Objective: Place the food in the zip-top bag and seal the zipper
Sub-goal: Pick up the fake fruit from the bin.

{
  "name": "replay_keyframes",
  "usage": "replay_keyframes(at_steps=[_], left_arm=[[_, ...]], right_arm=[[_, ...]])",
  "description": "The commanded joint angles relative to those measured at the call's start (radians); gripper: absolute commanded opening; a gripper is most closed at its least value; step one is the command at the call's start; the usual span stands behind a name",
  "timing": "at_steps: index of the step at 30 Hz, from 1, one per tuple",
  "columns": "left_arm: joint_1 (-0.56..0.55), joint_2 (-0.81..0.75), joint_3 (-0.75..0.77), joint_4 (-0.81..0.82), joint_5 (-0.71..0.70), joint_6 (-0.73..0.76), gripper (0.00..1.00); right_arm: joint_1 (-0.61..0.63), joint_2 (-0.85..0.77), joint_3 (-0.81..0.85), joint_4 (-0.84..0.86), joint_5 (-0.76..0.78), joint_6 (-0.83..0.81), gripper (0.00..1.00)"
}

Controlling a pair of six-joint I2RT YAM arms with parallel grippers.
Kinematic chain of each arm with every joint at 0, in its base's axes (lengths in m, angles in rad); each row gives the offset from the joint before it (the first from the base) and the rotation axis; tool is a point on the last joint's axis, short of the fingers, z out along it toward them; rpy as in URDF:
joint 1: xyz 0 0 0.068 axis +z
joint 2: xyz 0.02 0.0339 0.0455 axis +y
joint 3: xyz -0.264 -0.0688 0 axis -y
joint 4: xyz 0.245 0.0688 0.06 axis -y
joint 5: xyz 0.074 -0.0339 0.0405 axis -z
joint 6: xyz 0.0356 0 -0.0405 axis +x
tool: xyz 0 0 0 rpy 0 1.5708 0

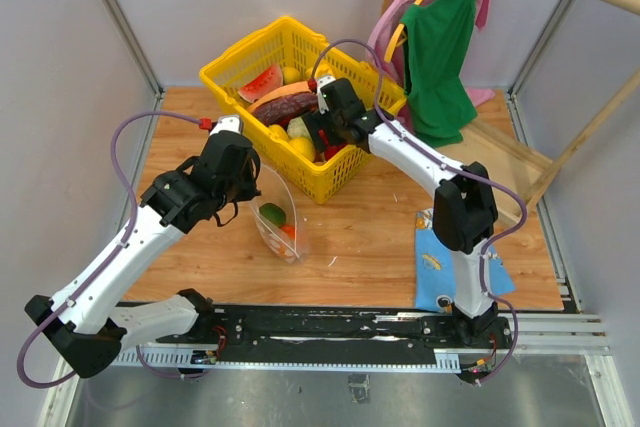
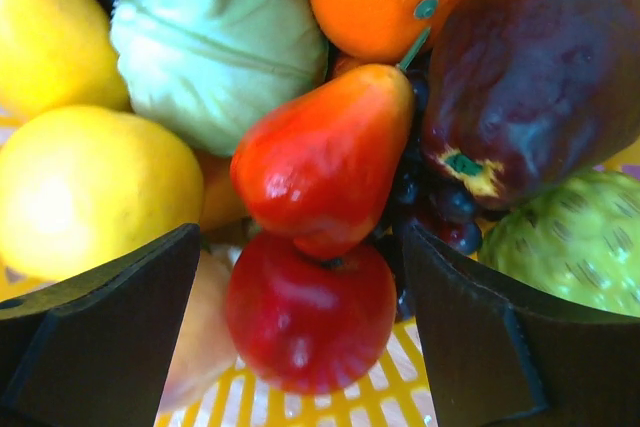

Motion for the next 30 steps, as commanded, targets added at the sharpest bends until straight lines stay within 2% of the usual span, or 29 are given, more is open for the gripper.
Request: replay_keyframes(at_steps=[1, 11, 19, 26, 30], left_arm=[[0.004, -0.002, 0.028, 0.003, 0.003, -0.006, 0.0], [0.004, -0.005, 0.024, 0.001, -0.004, -0.003, 0.0], [0.004, -0.002, 0.024, 0.002, -0.005, -0.002, 0.0], [0.004, -0.008, 0.02, 0.004, -0.004, -0.006, 0.0], [0.004, -0.014, 0.018, 0.004, -0.002, -0.01, 0.0]], right_arm=[[-0.02, 0.051, 0.015, 0.127, 0.102, 0.091, 0.84], [-0.029, 0.141, -0.001, 0.269, 0.15, 0.122, 0.84], [-0.039, 0.194, 0.035, 0.218, 0.125, 0.129, 0.79], [-0.042, 0.27, 0.139, 0.043, 0.087, 0.127, 0.82], [-0.042, 0.262, 0.106, 0.049, 0.082, 0.125, 0.75]])
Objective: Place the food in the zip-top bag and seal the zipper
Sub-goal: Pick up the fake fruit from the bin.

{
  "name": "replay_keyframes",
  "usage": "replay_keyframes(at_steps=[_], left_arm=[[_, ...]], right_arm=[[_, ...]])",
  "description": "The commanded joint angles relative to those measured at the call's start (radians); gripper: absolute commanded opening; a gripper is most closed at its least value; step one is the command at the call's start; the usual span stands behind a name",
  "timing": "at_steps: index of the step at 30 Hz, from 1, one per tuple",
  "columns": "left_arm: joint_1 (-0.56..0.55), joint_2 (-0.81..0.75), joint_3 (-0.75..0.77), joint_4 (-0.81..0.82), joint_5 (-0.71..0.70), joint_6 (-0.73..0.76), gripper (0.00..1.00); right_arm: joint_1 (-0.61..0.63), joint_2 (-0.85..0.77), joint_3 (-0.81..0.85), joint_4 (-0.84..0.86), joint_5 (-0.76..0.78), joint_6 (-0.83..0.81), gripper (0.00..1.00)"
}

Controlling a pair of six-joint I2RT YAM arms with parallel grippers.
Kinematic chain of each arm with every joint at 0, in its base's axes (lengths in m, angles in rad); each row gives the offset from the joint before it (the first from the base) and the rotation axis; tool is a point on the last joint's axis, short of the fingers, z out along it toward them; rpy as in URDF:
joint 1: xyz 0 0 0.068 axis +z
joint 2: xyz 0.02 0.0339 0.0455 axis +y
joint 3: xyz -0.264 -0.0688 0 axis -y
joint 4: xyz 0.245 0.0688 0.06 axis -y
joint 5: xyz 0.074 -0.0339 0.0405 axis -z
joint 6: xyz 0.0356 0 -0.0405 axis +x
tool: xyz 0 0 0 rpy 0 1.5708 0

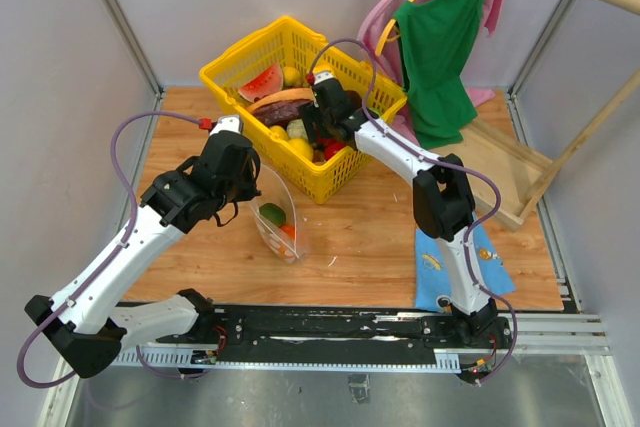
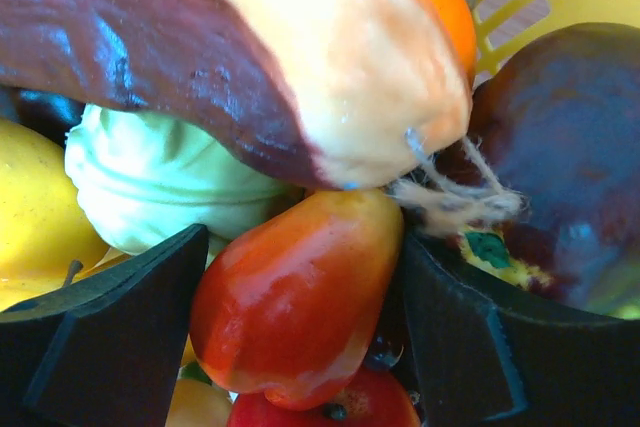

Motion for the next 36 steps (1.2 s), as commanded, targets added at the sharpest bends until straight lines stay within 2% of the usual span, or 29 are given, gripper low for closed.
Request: replay_keyframes(at_steps=[1, 10, 14, 22, 36], left_arm=[[0.004, -0.016, 0.016, 0.003, -0.003, -0.009, 0.0], [0.004, -0.03, 0.01, 0.007, 0.003, -0.02, 0.0], [0.004, -0.033, 0.01, 0.015, 0.005, -0.019, 0.0], [0.004, -0.025, 0.013, 0.029, 0.005, -0.01, 0.0], [0.004, -0.004, 0.014, 0.052, 0.022, -0.016, 0.0]], right_arm=[[-0.031, 0.052, -0.032, -0.08, -0.013, 0.007, 0.72], [-0.032, -0.056, -0.058, -0.064, -0.14, -0.031, 0.36], [-0.031, -0.136, -0.099, -0.032, -0.185, -0.04, 0.27], [-0.03, -0.263, -0.149, -0.002, -0.247, -0.051, 0.22], [-0.027, -0.44, -0.212, 0.02, -0.371, -0.062, 0.19]])
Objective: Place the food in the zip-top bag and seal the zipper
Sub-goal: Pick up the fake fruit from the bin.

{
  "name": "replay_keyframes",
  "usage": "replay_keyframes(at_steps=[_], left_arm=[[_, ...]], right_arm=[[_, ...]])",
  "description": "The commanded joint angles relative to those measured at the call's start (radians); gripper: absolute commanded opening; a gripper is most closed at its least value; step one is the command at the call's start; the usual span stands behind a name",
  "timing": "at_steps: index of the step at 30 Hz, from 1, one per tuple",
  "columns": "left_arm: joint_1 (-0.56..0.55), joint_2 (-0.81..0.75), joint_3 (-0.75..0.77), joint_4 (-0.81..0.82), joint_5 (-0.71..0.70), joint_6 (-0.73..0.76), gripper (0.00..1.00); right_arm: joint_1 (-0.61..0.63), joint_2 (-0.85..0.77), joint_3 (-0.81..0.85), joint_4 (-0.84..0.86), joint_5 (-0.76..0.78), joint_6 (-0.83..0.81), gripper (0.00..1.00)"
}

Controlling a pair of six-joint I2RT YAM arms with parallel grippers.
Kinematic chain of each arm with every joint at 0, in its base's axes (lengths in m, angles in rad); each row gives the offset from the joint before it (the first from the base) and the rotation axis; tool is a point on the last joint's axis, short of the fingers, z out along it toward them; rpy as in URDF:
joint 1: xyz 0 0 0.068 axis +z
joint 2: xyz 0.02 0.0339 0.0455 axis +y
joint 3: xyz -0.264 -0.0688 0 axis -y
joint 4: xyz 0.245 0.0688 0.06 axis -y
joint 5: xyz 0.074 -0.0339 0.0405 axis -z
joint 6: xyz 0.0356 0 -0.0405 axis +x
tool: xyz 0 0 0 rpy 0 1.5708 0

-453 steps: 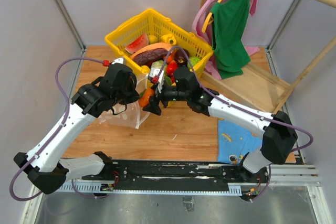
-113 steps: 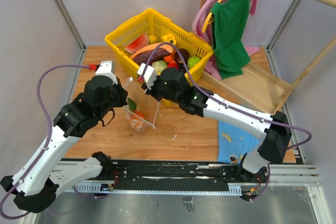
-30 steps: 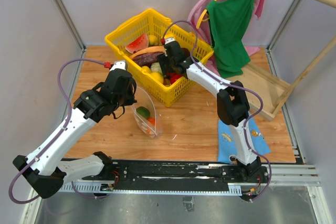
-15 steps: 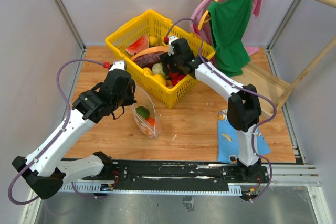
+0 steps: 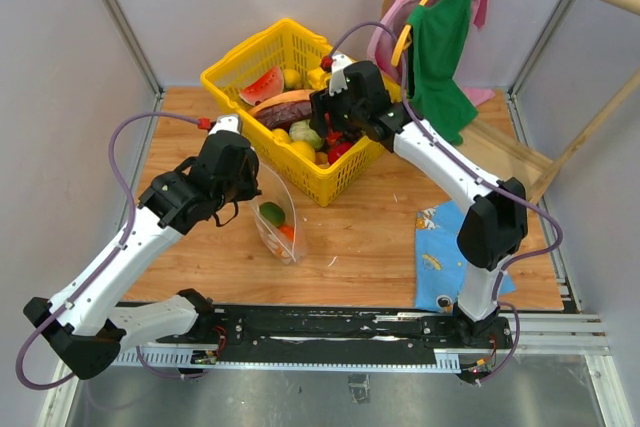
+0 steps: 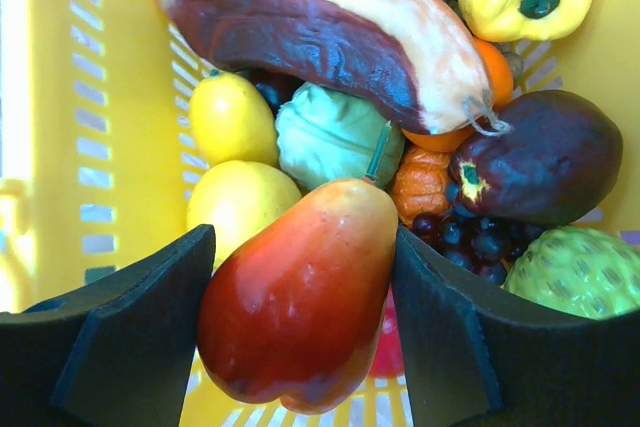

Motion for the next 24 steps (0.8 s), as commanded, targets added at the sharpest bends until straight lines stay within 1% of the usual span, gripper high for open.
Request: replay_keyframes(at_steps=[1, 8, 15, 20, 24], left_arm=[[0.004, 0.01, 0.015, 0.045, 0.011, -0.008, 0.0], [0.004, 0.025, 0.021, 0.071, 0.039, -0.015, 0.0], [0.004, 0.046, 0.038, 0.086, 0.053, -0.031, 0.0], [0.004, 0.045, 0.034, 0.094, 0.069, -0.047, 0.0], [0.004, 0.037, 0.035, 0.091, 0.07, -0.054, 0.0]], right_arm=[[-0.01, -0.092, -0.029, 0.026, -0.072, -0.029, 0.19], [0.013, -0.215, -0.105, 0.074, -0.121, -0.033, 0.19], [0.053, -0.345, -0.199, 0.134, -0.184, 0.015, 0.19], [0.118, -0.431, -0.29, 0.206, -0.193, 0.082, 0.18], [0.199, -0.476, -0.359, 0.276, -0.179, 0.137, 0.17]])
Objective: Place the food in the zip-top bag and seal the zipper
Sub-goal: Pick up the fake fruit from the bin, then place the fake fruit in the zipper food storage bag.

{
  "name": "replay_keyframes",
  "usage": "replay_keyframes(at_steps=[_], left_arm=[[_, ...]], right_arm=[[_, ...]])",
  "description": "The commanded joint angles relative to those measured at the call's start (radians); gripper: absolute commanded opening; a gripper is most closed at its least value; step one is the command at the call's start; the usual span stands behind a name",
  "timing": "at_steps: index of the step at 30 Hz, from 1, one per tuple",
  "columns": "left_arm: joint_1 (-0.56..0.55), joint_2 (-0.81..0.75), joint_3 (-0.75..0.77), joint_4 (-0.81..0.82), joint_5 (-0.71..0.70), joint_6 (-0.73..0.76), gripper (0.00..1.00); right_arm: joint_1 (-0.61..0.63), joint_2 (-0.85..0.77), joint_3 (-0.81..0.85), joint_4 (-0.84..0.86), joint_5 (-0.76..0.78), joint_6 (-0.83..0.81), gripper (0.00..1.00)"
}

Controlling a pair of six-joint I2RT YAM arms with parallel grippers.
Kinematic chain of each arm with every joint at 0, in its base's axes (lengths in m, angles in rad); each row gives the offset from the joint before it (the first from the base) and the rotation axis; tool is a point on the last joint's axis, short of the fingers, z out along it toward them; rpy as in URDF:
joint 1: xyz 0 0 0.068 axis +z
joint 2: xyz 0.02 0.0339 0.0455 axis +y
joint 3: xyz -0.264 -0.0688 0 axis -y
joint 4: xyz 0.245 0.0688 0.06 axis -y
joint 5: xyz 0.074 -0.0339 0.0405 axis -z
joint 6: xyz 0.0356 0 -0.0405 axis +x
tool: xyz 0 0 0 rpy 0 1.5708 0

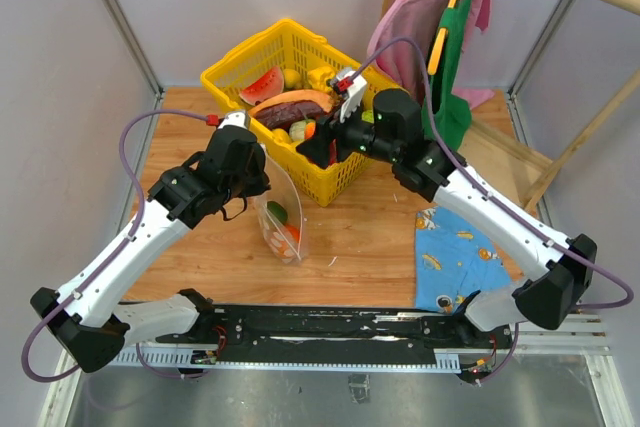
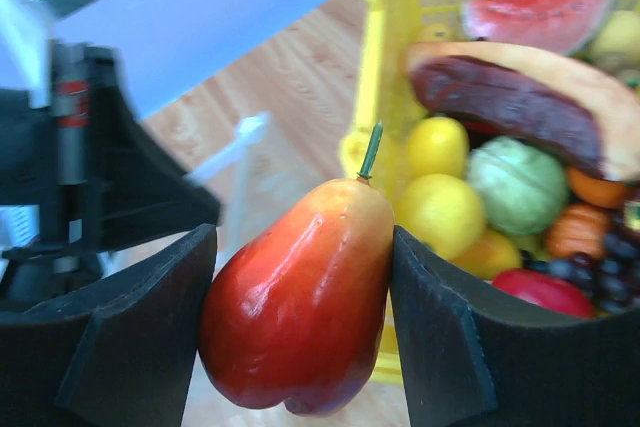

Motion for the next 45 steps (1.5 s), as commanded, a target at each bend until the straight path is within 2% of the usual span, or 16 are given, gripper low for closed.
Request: replay_keyframes(at_steps=[1, 7, 19, 32, 36, 40, 45], left_arm=[[0.004, -0.012, 0.029, 0.026, 0.007, -0.019, 0.0], [0.004, -0.027, 0.013, 0.025, 0.008, -0.032, 0.0], [0.004, -0.04, -0.004, 0.024, 0.007, -0.052, 0.0], [0.003, -0.059, -0.009, 0.015, 0.02, -0.064, 0.0], [0.004, -0.07, -0.014, 0.016, 0.028, -0.066, 0.0], [0.004, -0.077, -0.02, 0.019, 0.036, -0.065, 0.0], [0.004, -0.081, -0.028, 0.02, 0.039, -0.063, 0.0]], right_arm=[[0.096, -0.058, -0.068, 0.134, -0.008, 0.088, 0.16], [0.185, -0.074, -0.17, 0.257, 0.028, 0.138, 0.16], [0.251, -0.049, -0.228, 0.269, 0.028, 0.18, 0.16], [0.274, -0.035, -0.317, 0.25, 0.166, 0.167, 0.22], [0.274, -0.029, -0.313, 0.227, 0.172, 0.144, 0.33], [0.274, -0.025, -0.292, 0.204, 0.145, 0.129, 0.58], [0.275, -0.028, -0.26, 0.186, 0.108, 0.109, 0.77]])
